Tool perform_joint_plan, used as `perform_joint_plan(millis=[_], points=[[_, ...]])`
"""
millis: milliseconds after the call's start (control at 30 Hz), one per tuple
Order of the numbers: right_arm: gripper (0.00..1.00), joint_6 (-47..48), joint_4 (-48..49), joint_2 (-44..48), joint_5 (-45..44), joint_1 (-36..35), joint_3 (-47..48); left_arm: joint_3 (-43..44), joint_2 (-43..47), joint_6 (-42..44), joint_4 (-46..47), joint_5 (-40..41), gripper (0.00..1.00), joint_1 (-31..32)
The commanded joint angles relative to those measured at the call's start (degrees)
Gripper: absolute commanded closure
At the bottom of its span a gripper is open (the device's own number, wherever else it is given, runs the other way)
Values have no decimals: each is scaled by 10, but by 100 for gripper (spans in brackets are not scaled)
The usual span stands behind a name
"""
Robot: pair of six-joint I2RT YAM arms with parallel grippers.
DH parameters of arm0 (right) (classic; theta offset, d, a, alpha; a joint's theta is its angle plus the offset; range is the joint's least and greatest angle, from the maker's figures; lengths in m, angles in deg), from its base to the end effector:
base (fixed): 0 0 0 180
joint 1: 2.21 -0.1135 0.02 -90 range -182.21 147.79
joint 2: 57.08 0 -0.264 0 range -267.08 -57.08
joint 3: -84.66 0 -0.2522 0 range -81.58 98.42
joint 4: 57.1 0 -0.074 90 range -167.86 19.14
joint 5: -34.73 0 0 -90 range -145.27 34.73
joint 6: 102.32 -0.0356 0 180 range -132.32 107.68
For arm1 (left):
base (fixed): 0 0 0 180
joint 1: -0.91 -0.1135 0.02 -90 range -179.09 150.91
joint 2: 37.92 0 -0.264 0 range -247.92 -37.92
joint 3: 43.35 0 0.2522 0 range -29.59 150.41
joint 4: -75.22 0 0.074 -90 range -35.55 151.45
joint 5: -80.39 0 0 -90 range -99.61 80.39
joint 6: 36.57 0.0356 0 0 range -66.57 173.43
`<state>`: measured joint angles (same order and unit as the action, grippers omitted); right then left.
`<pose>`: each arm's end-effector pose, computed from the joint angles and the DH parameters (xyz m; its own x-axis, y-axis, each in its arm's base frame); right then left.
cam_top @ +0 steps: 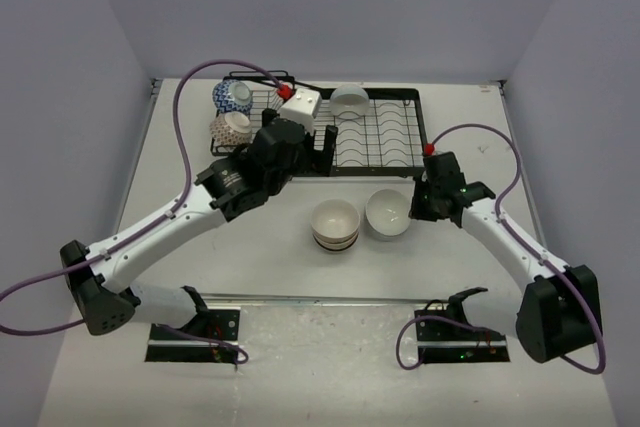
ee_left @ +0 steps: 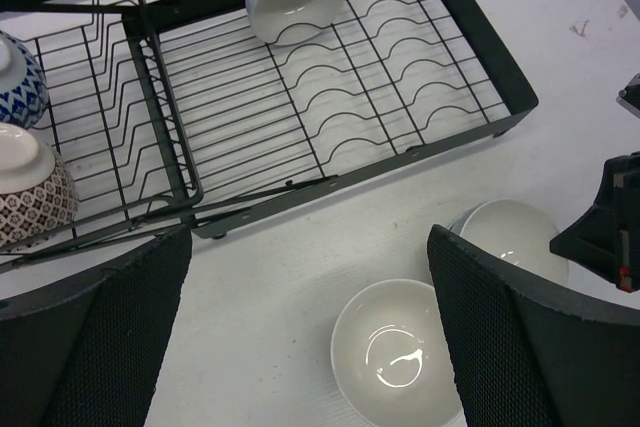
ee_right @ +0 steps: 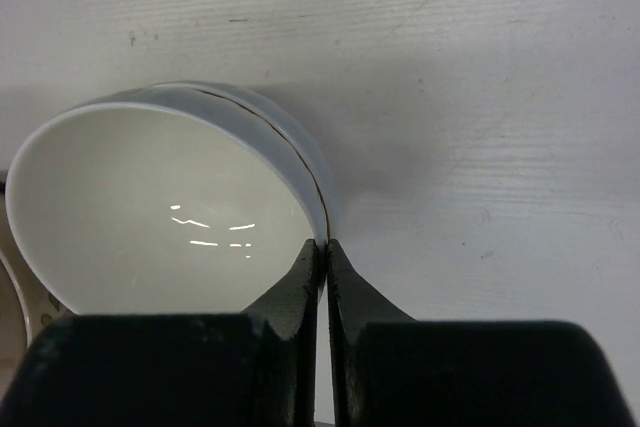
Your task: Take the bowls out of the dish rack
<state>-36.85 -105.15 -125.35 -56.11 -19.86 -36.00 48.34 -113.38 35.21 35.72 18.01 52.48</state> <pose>0.2204 0.0696 0.2277 -0.8496 0.1653 -0.5009 0.0628 0.9746 0.2151 0.1949 -0.2191 0.3978 -0.3675 0.0175 -0.9299 0.3311 0.9368 -0.1133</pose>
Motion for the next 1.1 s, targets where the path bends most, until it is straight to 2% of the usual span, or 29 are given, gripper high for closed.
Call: perform_joint_plan(millis=[0,200,267,300,400,500,533,633,667,767,833,900,967,1067], points=[[100,-8,23,-5,6,-4,-4,-5,-14,9,35,-16,0,-8],[96,-9,9,22,0,-4,6,-6,-28,6,42,-20,0,-11],[86,-9,-4,31,-13,-4,10,-5,-30,3,46,-20,0,-15],[76,-9,-7,35,-15,-4,14,-6,-31,3,53,-18,0,-16],[74,-10,-20,58,-16,-4,21,5,-51,1,72,-25,0,-32],[64,-10,-42,98,-25,-4,39,59,-106,16,61,-26,0,-53],[57,-10,-58,110,-29,-3,44,77,-123,27,58,-17,0,-57],[51,-10,-89,161,-43,-4,70,153,-197,112,61,16,0,-58],[46,-10,-95,175,-47,-4,75,169,-216,174,80,30,0,-58],[44,-5,-104,233,-47,-4,86,208,-291,318,151,79,0,-59],[42,0,-112,272,-50,-4,96,235,-346,408,191,49,0,-60],[39,5,-119,291,-53,-4,107,277,-413,453,188,15,0,-60],[39,10,-120,311,-44,-4,111,338,-459,512,203,29,0,-60],[39,19,-106,323,-21,-4,102,389,-527,582,219,21,5,-63]])
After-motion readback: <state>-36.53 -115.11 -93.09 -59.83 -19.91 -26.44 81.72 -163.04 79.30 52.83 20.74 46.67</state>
